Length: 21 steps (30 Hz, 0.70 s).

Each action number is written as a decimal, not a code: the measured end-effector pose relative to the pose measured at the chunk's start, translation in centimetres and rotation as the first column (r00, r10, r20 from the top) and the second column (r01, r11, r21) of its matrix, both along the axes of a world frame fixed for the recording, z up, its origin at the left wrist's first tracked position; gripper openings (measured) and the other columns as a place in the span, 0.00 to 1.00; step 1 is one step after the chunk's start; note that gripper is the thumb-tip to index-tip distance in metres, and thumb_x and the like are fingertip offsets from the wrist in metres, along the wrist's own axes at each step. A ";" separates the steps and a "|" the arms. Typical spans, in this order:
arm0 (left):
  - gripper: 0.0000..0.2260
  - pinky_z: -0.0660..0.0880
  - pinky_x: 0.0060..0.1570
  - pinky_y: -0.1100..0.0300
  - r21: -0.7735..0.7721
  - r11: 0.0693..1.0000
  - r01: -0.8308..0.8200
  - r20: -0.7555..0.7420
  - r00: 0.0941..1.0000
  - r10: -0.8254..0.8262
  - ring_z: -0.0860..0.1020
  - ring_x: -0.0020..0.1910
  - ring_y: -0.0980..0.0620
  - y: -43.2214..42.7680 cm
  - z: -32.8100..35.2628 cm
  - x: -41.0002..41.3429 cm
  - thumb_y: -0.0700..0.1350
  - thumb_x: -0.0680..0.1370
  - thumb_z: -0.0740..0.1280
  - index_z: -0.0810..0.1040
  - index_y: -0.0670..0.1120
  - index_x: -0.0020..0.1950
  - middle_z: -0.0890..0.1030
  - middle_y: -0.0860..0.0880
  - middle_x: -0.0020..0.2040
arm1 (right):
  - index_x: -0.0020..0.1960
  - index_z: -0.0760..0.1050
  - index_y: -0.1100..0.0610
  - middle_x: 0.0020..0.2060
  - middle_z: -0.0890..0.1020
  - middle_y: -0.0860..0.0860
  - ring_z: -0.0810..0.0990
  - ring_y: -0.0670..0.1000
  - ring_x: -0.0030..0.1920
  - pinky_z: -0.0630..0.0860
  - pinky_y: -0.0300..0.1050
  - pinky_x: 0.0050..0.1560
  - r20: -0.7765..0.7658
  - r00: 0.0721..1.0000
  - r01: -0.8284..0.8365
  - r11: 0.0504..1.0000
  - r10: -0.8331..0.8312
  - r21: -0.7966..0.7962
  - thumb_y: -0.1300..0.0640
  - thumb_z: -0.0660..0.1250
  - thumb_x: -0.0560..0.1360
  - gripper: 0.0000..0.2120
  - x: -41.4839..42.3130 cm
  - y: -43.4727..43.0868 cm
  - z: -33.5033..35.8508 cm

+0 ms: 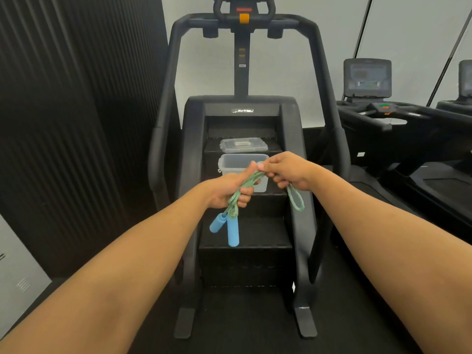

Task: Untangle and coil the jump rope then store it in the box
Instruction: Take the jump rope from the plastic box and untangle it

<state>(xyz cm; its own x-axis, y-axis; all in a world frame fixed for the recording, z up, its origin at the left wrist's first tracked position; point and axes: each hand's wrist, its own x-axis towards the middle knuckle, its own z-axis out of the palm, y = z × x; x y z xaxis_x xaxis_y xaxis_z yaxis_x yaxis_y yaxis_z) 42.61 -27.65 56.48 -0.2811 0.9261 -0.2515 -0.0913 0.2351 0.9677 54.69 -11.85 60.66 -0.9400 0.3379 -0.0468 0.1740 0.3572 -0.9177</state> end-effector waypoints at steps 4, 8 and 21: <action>0.10 0.69 0.35 0.62 -0.061 0.993 0.099 -0.115 0.988 -0.105 0.65 0.27 0.55 0.1 0.0 -0.1 0.52 0.83 0.69 0.78 0.46 0.48 0.66 0.53 0.28 | 0.52 0.84 0.63 0.29 0.70 0.49 0.62 0.46 0.28 0.61 0.38 0.26 -0.083 0.993 0.086 0.995 -0.082 0.047 0.56 0.69 0.81 0.11 0.1 1.0 0.3; 0.12 0.70 0.32 0.62 -0.051 0.993 0.106 -0.130 0.985 -0.112 0.65 0.24 0.56 0.2 -0.2 -0.4 0.46 0.82 0.71 0.76 0.49 0.39 0.66 0.53 0.27 | 0.51 0.84 0.62 0.30 0.69 0.51 0.63 0.47 0.28 0.62 0.37 0.26 -0.225 0.939 0.265 0.964 -0.259 -0.004 0.57 0.67 0.82 0.10 -0.2 2.0 0.4; 0.14 0.63 0.22 0.68 0.122 0.986 -0.115 -0.015 0.993 0.118 0.66 0.24 0.59 0.5 -0.6 -1.7 0.46 0.84 0.66 0.79 0.39 0.66 0.75 0.49 0.34 | 0.49 0.83 0.58 0.35 0.76 0.50 0.70 0.48 0.33 0.70 0.43 0.35 -0.259 0.654 0.678 0.703 -0.711 -0.216 0.57 0.67 0.82 0.08 -0.6 4.3 -2.2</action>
